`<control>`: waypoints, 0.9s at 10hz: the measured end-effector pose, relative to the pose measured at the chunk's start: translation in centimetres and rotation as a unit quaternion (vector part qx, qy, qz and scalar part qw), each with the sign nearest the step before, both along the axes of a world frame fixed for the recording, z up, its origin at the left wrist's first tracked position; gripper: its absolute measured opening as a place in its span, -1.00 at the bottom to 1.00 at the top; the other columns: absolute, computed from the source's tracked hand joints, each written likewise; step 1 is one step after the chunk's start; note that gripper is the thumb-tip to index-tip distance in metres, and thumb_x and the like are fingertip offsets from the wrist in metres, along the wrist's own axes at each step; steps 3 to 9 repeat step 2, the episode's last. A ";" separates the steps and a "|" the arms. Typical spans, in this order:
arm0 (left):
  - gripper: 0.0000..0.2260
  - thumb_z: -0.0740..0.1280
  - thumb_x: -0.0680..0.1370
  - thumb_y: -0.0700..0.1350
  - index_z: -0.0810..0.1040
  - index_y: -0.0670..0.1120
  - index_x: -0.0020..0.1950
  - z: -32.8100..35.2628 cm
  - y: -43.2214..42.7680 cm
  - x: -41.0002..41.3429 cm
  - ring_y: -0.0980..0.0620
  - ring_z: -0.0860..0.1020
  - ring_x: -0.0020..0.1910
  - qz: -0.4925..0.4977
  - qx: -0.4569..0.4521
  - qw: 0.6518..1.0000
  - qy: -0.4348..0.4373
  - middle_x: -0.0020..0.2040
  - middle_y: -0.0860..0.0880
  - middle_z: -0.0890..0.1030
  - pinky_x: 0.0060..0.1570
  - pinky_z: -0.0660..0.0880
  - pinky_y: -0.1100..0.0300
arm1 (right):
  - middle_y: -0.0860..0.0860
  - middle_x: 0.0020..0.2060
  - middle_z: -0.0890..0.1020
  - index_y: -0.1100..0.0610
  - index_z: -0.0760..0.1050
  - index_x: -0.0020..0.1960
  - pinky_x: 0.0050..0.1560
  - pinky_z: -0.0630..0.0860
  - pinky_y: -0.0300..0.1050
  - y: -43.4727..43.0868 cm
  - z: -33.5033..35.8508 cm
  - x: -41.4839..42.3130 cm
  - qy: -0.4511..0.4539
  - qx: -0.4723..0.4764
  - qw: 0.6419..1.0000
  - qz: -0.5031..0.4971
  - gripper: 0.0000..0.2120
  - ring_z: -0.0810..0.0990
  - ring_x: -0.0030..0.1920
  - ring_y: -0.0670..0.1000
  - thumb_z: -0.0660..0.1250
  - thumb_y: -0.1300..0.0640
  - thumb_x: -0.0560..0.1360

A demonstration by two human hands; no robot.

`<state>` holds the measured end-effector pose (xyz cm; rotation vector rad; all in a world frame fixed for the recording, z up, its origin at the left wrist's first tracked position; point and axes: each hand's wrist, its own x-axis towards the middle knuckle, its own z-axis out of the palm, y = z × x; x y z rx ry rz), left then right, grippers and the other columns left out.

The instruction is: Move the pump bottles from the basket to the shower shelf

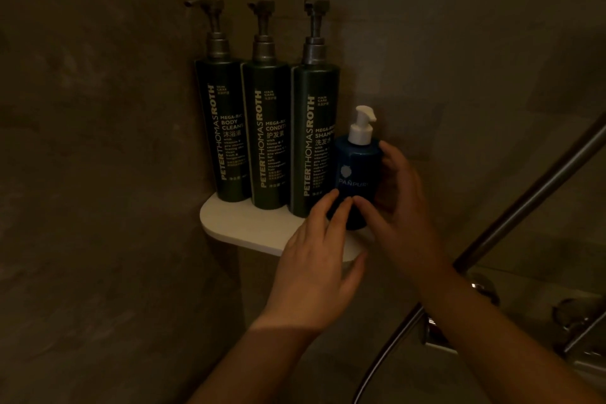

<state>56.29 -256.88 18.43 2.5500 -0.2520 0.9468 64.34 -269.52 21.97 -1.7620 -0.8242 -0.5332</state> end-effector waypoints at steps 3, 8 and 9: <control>-0.39 0.27 0.53 0.10 0.12 -0.01 0.51 0.5 -0.2 -0.5 0.05 0.25 0.40 0.015 0.009 1.000 0.018 0.51 -0.02 0.13 0.28 0.18 0.23 | -0.04 0.38 0.30 -0.15 0.06 0.50 0.19 0.39 -0.42 0.2 -0.2 -0.4 0.006 0.005 1.000 0.006 -0.30 0.37 0.31 -0.26 0.35 0.12 0.50; -0.39 0.27 0.53 0.10 0.12 -0.01 0.51 0.5 -0.2 -0.5 0.05 0.25 0.40 0.015 0.009 1.000 0.018 0.51 -0.02 0.13 0.28 0.18 0.23 | -0.04 0.38 0.30 -0.15 0.06 0.50 0.19 0.39 -0.42 0.2 -0.2 -0.4 0.006 0.005 1.000 0.006 -0.30 0.37 0.31 -0.26 0.35 0.12 0.50; -0.39 0.27 0.53 0.10 0.12 -0.01 0.51 0.5 -0.2 -0.5 0.05 0.25 0.40 0.015 0.009 1.000 0.018 0.51 -0.02 0.13 0.28 0.18 0.23 | -0.04 0.38 0.30 -0.15 0.06 0.50 0.19 0.39 -0.42 0.2 -0.2 -0.4 0.006 0.005 1.000 0.006 -0.30 0.37 0.31 -0.26 0.35 0.12 0.50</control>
